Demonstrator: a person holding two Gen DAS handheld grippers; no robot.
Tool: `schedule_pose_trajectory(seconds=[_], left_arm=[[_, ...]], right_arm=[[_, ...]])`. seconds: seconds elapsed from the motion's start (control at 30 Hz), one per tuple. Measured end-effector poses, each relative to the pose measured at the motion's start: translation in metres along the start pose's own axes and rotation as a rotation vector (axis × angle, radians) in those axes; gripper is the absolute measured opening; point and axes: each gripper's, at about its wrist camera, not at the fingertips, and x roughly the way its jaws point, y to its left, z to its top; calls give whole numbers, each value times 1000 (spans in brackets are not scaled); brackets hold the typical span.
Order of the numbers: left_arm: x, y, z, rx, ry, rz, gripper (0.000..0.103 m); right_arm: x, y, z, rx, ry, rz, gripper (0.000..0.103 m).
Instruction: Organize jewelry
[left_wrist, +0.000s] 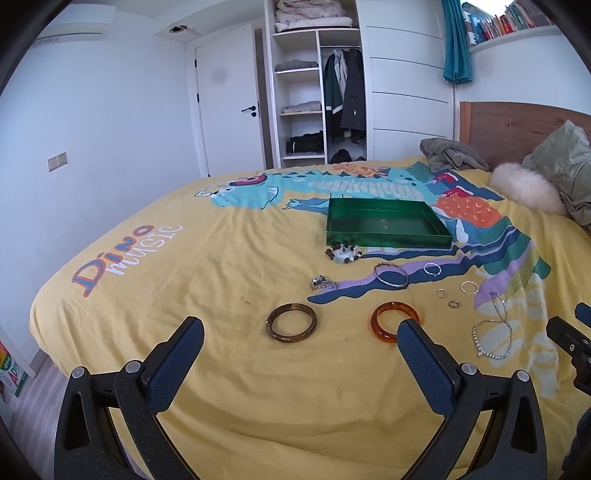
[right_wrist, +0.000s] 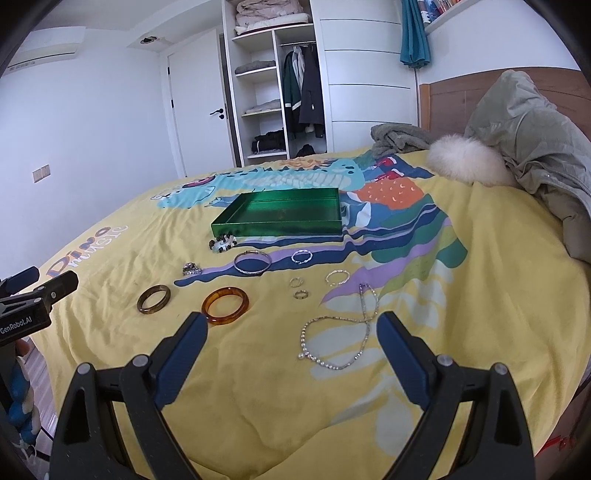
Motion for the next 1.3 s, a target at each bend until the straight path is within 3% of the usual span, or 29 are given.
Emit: schedule_pose_trajectory(seconds=[0.77,1.0,1.3], left_arm=[[28,17,-2,-40,41,25,102],[56,25,-4,-64,97,24,96],[125,27,-10,-92,197,-33,87]], right_arm=[[18,-12,-6,51,37,21,93],[37,-10,-1,34,65,46,92],[92,-9,16,15,105,88,89]])
